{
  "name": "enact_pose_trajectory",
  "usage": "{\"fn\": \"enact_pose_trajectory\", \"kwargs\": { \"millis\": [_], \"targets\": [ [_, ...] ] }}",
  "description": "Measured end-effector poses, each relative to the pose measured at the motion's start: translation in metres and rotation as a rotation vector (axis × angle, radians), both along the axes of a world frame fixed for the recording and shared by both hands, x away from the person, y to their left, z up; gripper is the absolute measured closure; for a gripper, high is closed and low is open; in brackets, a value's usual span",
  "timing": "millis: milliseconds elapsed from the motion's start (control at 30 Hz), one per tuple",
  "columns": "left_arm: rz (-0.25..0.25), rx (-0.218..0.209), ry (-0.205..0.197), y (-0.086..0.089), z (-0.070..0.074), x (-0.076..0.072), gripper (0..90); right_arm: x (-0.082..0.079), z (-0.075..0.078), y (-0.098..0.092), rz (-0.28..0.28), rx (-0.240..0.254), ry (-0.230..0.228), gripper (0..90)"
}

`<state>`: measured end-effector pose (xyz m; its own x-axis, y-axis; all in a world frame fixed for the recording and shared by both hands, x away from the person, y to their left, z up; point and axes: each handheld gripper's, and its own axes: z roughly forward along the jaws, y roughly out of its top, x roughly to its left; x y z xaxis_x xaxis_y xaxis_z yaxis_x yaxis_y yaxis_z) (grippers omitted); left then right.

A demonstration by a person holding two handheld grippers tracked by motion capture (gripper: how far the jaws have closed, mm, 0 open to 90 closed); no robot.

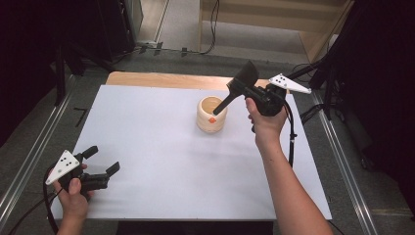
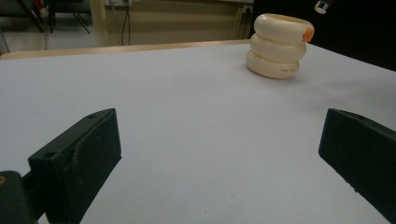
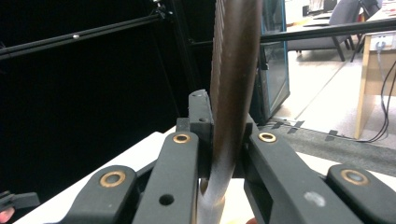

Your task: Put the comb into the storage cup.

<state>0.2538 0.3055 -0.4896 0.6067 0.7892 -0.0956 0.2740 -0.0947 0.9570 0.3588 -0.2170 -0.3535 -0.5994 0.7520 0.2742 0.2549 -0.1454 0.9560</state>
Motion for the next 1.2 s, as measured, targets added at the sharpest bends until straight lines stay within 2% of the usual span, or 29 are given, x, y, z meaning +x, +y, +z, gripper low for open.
{"fn": "enact_pose_trajectory", "kwargs": {
  "millis": [367, 767, 967, 1200],
  "targets": [
    [-0.005, 0.004, 0.002, -0.001, 0.000, 0.000, 0.0, 0.013, -0.006, -0.002, -0.036, 0.013, 0.019, 83.7],
    [-0.007, 0.003, -0.001, -0.001, 0.000, 0.000, 0.0, 0.027, -0.018, 0.002, -0.071, -0.014, 0.044, 83.6],
    [-0.009, 0.004, -0.001, -0.001, 0.000, 0.000, 0.0, 0.033, -0.028, 0.008, -0.078, -0.040, 0.068, 83.6],
    [-0.012, 0.006, -0.002, -0.001, 0.000, 0.000, 0.0, 0.038, -0.042, 0.012, -0.097, -0.046, 0.101, 83.6]
  ]
}}
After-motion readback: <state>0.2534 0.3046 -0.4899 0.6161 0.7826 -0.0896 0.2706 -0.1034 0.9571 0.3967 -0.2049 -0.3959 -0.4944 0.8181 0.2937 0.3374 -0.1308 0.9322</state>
